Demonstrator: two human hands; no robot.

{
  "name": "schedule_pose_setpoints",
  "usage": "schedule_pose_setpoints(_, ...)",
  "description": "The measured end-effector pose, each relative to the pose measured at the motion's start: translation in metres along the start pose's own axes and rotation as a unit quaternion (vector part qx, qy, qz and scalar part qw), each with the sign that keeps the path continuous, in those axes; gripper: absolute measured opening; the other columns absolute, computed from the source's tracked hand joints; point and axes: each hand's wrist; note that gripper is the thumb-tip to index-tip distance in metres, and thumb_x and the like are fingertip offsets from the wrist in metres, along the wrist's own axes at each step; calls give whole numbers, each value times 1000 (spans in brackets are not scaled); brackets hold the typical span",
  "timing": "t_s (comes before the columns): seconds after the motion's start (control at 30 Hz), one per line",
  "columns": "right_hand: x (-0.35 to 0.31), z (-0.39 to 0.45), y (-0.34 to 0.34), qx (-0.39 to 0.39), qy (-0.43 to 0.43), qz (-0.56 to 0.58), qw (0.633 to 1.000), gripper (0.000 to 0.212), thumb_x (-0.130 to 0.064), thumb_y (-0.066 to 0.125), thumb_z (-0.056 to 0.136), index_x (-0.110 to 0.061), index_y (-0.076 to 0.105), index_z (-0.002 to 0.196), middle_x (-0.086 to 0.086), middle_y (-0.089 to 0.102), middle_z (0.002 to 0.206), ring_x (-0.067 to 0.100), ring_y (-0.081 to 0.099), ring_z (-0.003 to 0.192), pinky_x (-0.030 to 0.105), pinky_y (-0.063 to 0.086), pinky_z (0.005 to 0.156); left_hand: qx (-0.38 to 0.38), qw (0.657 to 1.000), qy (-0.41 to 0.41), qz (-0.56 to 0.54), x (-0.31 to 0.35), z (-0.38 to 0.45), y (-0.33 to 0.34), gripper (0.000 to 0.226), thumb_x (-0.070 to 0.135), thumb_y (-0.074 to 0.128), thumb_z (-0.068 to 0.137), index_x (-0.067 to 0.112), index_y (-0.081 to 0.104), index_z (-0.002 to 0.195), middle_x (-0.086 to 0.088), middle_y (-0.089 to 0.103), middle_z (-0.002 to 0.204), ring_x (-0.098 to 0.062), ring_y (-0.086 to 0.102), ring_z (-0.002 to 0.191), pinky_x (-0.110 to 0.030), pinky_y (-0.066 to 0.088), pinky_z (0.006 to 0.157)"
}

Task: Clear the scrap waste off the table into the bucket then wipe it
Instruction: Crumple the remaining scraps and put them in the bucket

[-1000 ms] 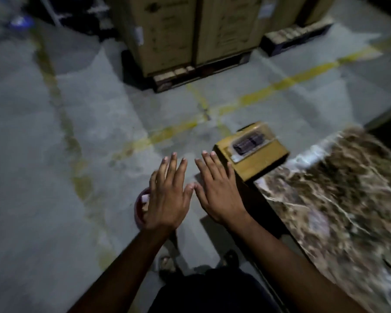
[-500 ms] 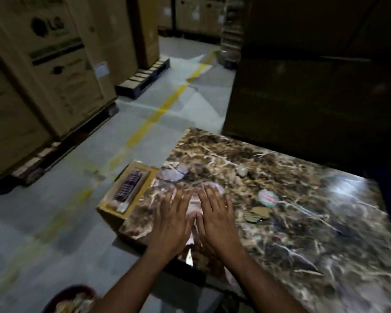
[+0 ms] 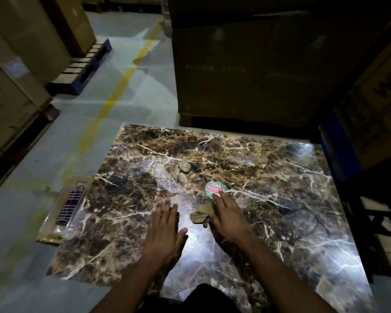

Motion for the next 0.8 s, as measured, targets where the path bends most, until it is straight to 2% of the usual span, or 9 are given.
schedule_pose_setpoints(0.07,17,-1,12,-12,12,-17,1000,70,-54,31,98,-24,17,159,6,14,168,26,14,155,43,15,126,-51,999,-12,4,-15,-19,29,83,67,24,98,14,15,161,-11,-1,169,-33,0,156,-42,-1,122)
schedule_pose_setpoints(0.17,22,-7,32,-46,2,-83,995,73,-55,24,100,-21,5,162,4,2,170,21,-1,157,44,-3,125,-76,997,-14,2,-25,-38,52,82,65,19,99,12,16,161,-9,3,169,-30,5,156,-41,5,122)
schedule_pose_setpoints(0.23,14,-10,41,-48,14,-100,994,74,-56,18,99,-19,2,162,4,-1,170,22,-6,157,48,-8,124,-73,997,-4,1,-24,-32,52,78,60,26,99,10,22,159,-8,9,168,-27,12,155,-42,8,122)
schedule_pose_setpoints(0.3,3,-8,46,-43,41,-103,993,73,-54,22,100,-18,5,162,5,1,170,23,-4,157,51,-9,121,-68,998,15,-2,-21,-18,50,76,57,28,100,8,28,157,-10,16,167,-26,17,154,-41,7,122)
schedule_pose_setpoints(0.47,-18,22,53,-42,67,-107,991,72,-53,21,101,-16,10,162,7,5,170,25,1,157,55,-2,122,-74,996,50,-14,-16,29,46,77,58,25,102,5,25,158,-12,16,167,-26,15,155,-43,10,123)
schedule_pose_setpoints(0.53,-22,41,52,-42,69,-101,992,74,-57,17,102,-16,6,162,7,-2,169,25,-5,157,59,-1,122,-75,995,64,-9,-13,50,41,77,59,27,101,6,27,157,-12,20,166,-27,19,154,-46,14,120)
schedule_pose_setpoints(0.63,-26,63,44,-55,55,-108,991,73,-58,14,104,-19,-7,161,4,-17,167,25,-18,155,61,-7,121,-82,992,96,11,-14,72,30,79,63,30,99,11,25,159,-8,22,166,-28,17,154,-48,11,120)
schedule_pose_setpoints(0.73,-23,64,30,-25,49,-101,993,72,-57,18,105,-21,-10,160,2,-12,169,22,-17,155,58,-8,123,-60,995,76,-4,-23,93,6,75,63,34,98,17,29,157,-6,21,167,-31,17,153,-49,6,121)
schedule_pose_setpoints(0.8,-14,49,23,14,71,-66,995,69,-57,16,105,-24,-10,161,-3,-16,167,19,-18,155,50,-13,123,-56,997,60,-13,-30,116,-14,75,65,33,98,21,21,158,-5,8,169,-30,5,155,-52,2,123)
Point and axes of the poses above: each hand's wrist, its own z-axis towards the middle knuckle, its own y-axis out of the palm, x = y × z
